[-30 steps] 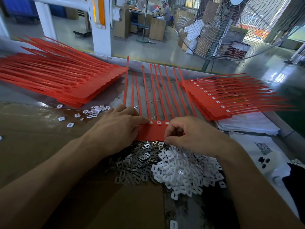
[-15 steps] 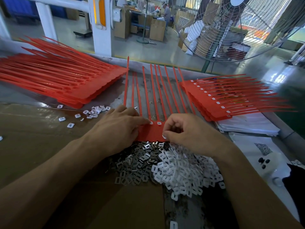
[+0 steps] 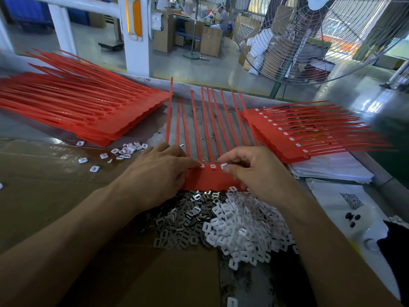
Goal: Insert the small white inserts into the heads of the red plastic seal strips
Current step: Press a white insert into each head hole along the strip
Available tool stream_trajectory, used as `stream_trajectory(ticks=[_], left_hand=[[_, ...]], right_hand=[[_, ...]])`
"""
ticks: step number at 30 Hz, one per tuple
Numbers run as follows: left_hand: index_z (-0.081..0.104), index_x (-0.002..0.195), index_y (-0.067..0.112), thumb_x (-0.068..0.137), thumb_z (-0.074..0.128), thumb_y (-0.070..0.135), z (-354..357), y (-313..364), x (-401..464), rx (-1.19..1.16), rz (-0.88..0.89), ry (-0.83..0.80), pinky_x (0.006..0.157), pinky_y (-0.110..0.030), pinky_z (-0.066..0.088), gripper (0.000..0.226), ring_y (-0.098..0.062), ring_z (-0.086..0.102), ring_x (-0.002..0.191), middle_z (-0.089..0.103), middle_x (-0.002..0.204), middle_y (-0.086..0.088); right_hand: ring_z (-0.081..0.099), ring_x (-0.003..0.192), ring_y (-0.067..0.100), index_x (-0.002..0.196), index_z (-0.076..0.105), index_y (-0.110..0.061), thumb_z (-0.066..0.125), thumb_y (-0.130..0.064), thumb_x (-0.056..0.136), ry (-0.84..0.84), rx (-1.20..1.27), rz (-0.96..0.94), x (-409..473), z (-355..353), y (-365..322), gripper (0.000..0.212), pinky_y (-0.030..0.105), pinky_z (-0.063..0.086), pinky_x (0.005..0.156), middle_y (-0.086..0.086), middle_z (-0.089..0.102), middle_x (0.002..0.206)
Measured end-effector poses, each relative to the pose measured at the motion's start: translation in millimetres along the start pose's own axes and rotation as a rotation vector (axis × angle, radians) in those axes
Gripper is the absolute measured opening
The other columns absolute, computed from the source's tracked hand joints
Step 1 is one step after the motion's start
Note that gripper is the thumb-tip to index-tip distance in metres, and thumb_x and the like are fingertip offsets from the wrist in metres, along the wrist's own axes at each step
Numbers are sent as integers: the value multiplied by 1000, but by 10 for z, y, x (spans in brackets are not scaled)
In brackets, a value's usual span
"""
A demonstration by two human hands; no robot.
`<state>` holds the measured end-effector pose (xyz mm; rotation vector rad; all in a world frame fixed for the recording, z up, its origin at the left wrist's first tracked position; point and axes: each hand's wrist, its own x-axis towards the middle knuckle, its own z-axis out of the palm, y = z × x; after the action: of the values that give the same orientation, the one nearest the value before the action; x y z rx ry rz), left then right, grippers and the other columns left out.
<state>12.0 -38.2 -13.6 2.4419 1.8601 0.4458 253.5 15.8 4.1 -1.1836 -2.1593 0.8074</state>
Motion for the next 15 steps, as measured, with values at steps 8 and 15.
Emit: stream_trajectory(ticks=[8,15], left_hand=[[43,143,53,101,41,37,-7,9,-4,-2,-2,0,108,-38,36,45,-11,38,123,49,133,18],[42,143,53,101,41,38,-5,1,-1,-4,-1,-5,109,-38,35,45,-10,37,124,48,133,18]], right_hand=[[67,62,1,88,74,-36,69,-26,98,36,2,4,12,3,12,15,12,47,53,-13,76,81],[68,73,3,92,72,-43,70,-37,96,99,-54,-23,17,1,42,8,31,54,69,-18,73,84]])
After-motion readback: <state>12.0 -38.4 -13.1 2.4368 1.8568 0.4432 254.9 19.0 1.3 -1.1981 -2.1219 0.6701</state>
